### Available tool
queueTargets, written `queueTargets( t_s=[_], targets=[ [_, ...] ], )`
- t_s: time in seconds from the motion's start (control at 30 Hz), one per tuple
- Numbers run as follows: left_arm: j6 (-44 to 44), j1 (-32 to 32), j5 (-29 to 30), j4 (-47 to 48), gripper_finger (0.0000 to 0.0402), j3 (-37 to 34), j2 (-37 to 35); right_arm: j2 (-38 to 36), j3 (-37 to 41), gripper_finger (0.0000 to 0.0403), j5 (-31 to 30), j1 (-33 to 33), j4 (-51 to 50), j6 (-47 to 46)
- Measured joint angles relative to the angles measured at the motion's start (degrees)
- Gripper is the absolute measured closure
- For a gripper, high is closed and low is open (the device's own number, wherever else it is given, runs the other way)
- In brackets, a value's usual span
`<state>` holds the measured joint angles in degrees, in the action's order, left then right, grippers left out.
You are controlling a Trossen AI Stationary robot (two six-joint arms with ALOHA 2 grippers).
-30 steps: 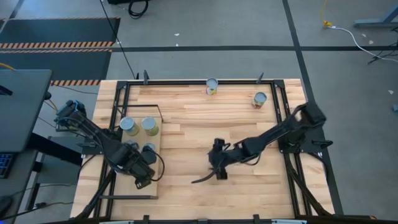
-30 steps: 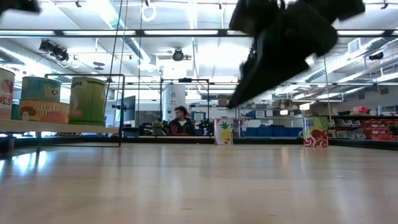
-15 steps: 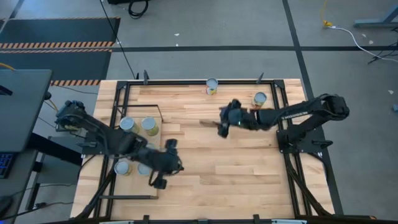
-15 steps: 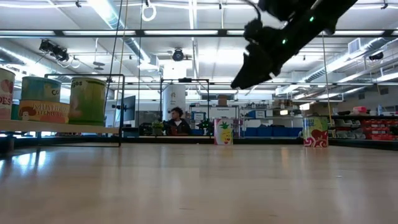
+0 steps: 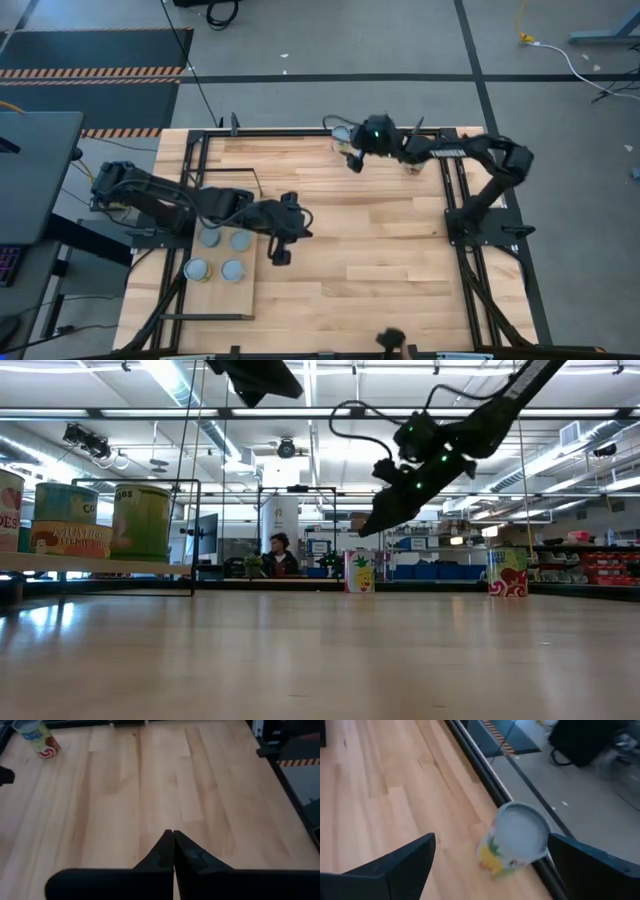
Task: Pick and place cans onto a shelf
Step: Put the canned mixed fruits on the shelf
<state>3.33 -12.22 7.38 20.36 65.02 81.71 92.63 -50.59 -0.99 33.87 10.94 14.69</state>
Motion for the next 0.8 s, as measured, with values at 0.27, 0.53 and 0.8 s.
queueTargets(
  t_s=[0.27, 0.53, 0.8],
  targets=[
    [0.0, 2.5, 0.0, -1.9, 0.0391, -1.8, 0.0, 9.5, -10.0, 0.0005, 12.3, 6.8, -1.2, 5.9],
    [1.9, 3.2, 0.1, -1.8, 0.0393, -1.8, 0.0, 17.3, -18.7, 0.0005, 14.3, 10.2, -6.7, 6.4],
    [2.4, 3.0, 2.0, -1.9, 0.0394, -1.8, 0.0, 20.0, -19.6, 0.0006, 16.0, 10.9, -11.8, 6.5]
  ],
)
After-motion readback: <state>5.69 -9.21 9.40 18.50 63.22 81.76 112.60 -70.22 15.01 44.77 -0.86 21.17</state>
